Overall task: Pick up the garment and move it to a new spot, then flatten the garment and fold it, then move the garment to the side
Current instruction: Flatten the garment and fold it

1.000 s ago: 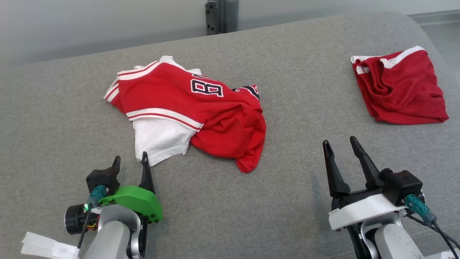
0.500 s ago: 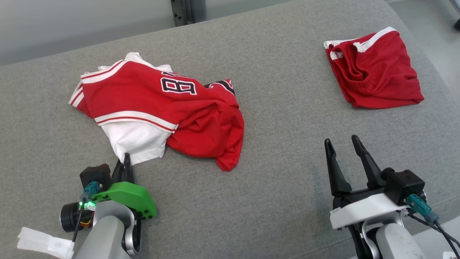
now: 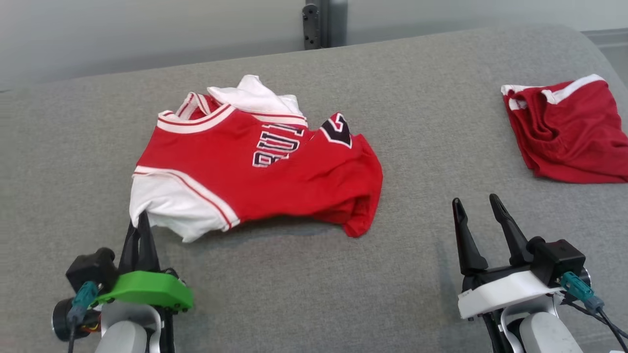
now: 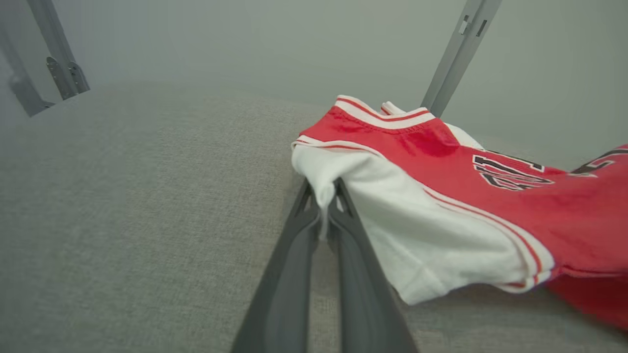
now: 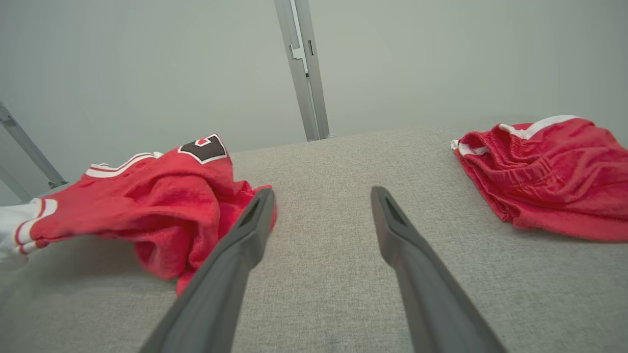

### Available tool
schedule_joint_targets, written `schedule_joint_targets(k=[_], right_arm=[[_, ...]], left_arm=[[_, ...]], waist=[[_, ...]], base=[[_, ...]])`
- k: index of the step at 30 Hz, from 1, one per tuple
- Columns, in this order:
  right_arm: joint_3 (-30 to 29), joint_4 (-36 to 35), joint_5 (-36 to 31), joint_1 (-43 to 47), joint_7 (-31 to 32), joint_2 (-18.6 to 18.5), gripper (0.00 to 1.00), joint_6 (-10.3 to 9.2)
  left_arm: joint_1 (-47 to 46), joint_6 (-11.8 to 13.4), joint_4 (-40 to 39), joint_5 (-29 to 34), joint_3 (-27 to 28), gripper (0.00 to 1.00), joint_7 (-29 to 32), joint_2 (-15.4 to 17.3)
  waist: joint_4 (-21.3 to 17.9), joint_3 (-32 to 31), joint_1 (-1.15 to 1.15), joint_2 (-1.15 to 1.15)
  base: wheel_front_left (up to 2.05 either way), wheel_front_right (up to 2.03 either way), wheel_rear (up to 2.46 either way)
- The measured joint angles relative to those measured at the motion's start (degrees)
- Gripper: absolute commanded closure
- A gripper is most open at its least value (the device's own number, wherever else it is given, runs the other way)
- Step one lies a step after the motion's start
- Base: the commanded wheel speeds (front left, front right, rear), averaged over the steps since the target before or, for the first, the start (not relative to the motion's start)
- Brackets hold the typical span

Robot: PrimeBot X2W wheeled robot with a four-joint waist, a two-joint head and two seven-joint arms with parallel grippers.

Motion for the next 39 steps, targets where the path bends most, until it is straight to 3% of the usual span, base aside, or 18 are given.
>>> schedule_joint_targets(k=[5,11,19,20,21,22,31,39], right_arm=[[-0.54,0.64,-0.41,0.24,0.0,0.01,0.0,0.0],[-0.73,1.14,-0.6,0.18,0.0,0.02,0.0,0.0],[-0.67,1.88,-1.2,-0.1,0.2,0.02,0.0,0.0],[-0.73,1.99,-1.38,-0.11,0.33,0.02,0.0,0.0],[-0.75,2.09,-1.44,-0.13,0.34,0.02,0.0,0.0],[-0.73,2.16,-1.44,-0.14,0.34,0.02,0.0,0.0],[-1.07,3.39,-1.92,-0.79,1.19,0.0,0.0,0.0],[2.46,8.12,-0.58,-2.89,6.44,0.01,0.0,0.0]], left_arm=[[5.51,1.87,-6.12,-0.03,2.53,1.0,-0.09,1.12],[8.29,3.88,-6.79,-1.38,6.01,1.0,-0.08,3.1],[9.54,4.88,-2.31,-2.61,7.98,1.0,-0.07,3.64],[9.53,4.87,-1.82,-2.67,7.84,0.92,-0.05,3.53],[9.48,4.86,-1.36,-2.72,7.7,0.55,-0.05,3.37],[9.44,4.86,-1.02,-2.72,7.6,0.0,-0.05,3.23],[8.23,3.53,-4.43,0.25,6.97,0.0,-0.08,1.71],[8.54,1.14,-7.83,2.88,2.22,0.0,-0.09,-2.16]], waist=[[4.15,-1.3,0.0,0.0],[8.01,-2.39,0.0,0.0],[8.38,-2.73,0.0,0.0],[8.19,-2.7,0.0,0.0],[7.99,-2.66,0.0,0.0],[7.83,-2.64,0.0,0.0],[8.08,-3.2,0.0,0.0],[10.99,-4.23,0.0,0.0]], base=[[0.0,0.0,0.0],[0.0,0.0,0.0],[0.0,0.0,0.0],[0.0,0.0,0.0],[0.0,0.0,0.0],[0.0,0.0,0.0],[0.0,0.0,0.0],[0.0,0.0,0.0]])
